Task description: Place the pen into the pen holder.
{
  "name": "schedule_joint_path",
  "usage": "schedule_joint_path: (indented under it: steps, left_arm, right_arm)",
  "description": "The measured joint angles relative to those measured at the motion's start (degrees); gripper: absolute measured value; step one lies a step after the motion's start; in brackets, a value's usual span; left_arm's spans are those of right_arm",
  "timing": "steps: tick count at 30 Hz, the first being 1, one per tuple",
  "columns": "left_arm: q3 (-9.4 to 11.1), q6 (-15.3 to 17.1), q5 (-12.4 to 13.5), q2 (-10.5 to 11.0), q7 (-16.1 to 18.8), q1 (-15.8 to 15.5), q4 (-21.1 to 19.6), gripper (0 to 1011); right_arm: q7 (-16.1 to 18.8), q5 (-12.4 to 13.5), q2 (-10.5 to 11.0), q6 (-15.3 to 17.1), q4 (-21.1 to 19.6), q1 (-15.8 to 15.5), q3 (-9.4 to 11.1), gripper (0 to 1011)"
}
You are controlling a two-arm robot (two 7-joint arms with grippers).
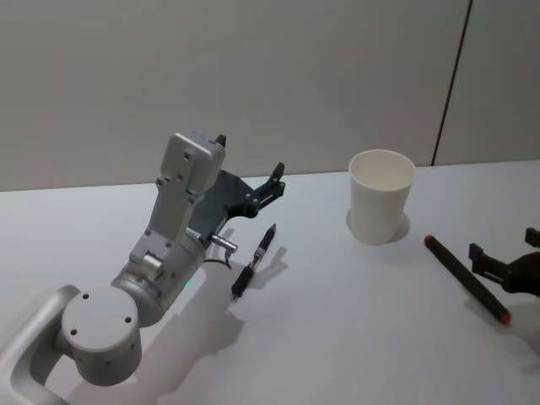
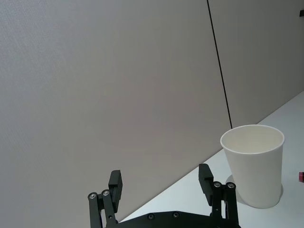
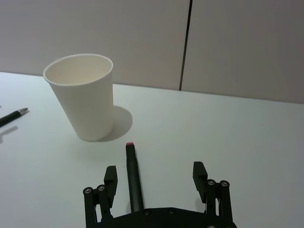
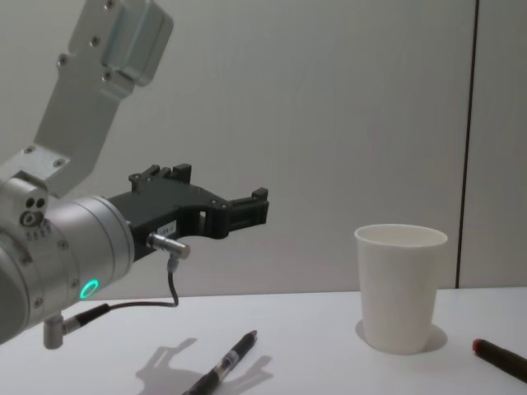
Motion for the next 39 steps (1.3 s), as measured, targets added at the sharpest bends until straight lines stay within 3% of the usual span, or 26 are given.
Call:
schedule_joint_path:
  steps: [6, 15, 27, 39]
  left_arm:
    - [0.0, 0.0, 0.0, 0.0, 0.0, 0.0, 0.0, 1001]
    - [0.0, 0.0, 0.0, 0.0, 0.0, 0.0, 0.0, 1001]
    - [0.0, 0.0, 0.0, 0.0, 0.0, 0.0, 0.0, 1001]
    - [0.0, 0.0, 0.0, 0.0, 0.0, 0.0, 0.0, 1001]
  right_arm:
    - [-0.2, -1.4, -1.6, 5.1, 1.4, 2.6, -1.2, 1002]
    - [0.0, -3.8, -3.4, 9.2, 3.5, 5.3, -2.6, 1002]
    - [1.5, -7.1, -5.8, 11.7, 6.5, 8.3, -4.5, 1002]
    - [2.4, -8.6, -7.1, 12.4, 8.5, 9.4, -5.6, 1001]
